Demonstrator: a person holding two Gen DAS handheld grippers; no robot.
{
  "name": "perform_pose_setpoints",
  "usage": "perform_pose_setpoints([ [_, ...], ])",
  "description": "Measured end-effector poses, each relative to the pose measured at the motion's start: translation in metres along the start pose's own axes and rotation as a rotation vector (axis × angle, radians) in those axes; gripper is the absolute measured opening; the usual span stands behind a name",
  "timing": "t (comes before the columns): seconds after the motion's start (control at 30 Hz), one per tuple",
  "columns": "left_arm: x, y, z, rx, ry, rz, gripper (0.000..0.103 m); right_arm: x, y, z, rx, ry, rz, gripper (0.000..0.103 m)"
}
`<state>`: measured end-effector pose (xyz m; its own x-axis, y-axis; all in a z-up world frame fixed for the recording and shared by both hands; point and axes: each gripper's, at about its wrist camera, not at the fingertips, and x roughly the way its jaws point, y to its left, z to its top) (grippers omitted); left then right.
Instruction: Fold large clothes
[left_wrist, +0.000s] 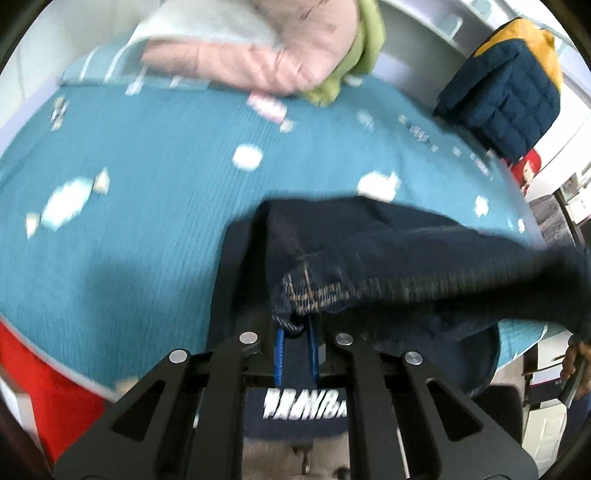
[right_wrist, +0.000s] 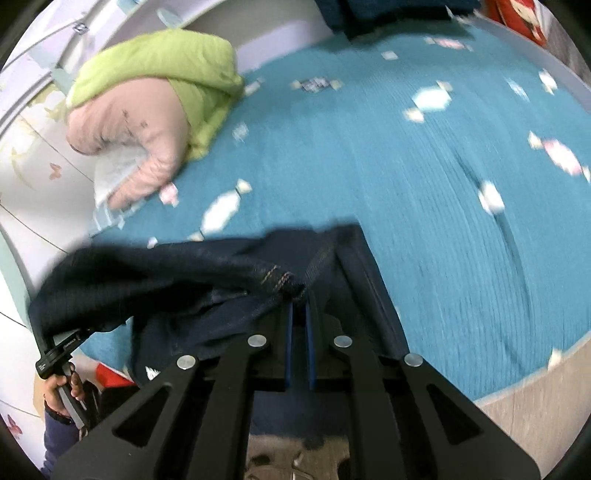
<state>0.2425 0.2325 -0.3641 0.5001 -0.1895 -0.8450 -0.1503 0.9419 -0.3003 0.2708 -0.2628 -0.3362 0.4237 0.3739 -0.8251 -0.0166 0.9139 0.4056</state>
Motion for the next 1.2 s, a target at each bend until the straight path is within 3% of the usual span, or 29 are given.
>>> perform_pose_setpoints([
  [0.2, 0.027, 0.012, -0.057, 0.004, 0.117, -0.002, 0.01, 0.032, -0.03, -0.056, 0.064, 0.122, -0.089, 0.006],
  [0.27, 0.03, 0.015, -0.066, 0.008, 0.11, 0.014, 0.011, 0.038, -0.031, -0.068, 0.04, 0.132, -0.154, 0.006],
  [0.33, 0.029, 0.02, -0.069, -0.016, 0.122, 0.004, 0.016, 0.044, -0.04, -0.075, 0.074, 0.173, -0.148, 0.007],
  [0.47, 0.009, 0.03, -0.071, -0.022, 0.106, 0.069, 0.069, 0.02, -0.048, -0.076, 0.099, 0.129, -0.164, 0.009],
  [0.6, -0.021, 0.034, -0.073, -0.009, 0.056, 0.099, 0.079, -0.006, -0.036, -0.071, 0.041, 0.082, -0.149, 0.009],
  [0.73, -0.044, 0.012, -0.06, 0.03, -0.027, 0.107, 0.079, -0.001, -0.017, -0.064, 0.023, 0.073, -0.102, 0.009],
  [0.83, -0.041, -0.019, -0.048, 0.084, -0.048, 0.039, 0.085, 0.018, 0.003, -0.059, 0.009, 0.081, -0.067, 0.009],
  [0.93, -0.002, -0.044, -0.046, 0.112, 0.032, -0.007, 0.085, 0.049, 0.012, -0.058, 0.026, 0.128, -0.084, 0.009],
  [1.0, 0.033, -0.045, -0.051, 0.115, 0.118, 0.034, 0.086, 0.081, 0.0, -0.065, 0.07, 0.219, -0.187, 0.006],
  [1.07, 0.069, -0.034, -0.064, 0.081, 0.219, 0.095, 0.085, 0.103, -0.021, -0.078, 0.15, 0.296, -0.216, 0.002],
  [1.2, 0.077, -0.021, -0.077, 0.07, 0.205, 0.075, 0.085, 0.103, -0.033, -0.084, 0.186, 0.275, -0.175, 0.0],
])
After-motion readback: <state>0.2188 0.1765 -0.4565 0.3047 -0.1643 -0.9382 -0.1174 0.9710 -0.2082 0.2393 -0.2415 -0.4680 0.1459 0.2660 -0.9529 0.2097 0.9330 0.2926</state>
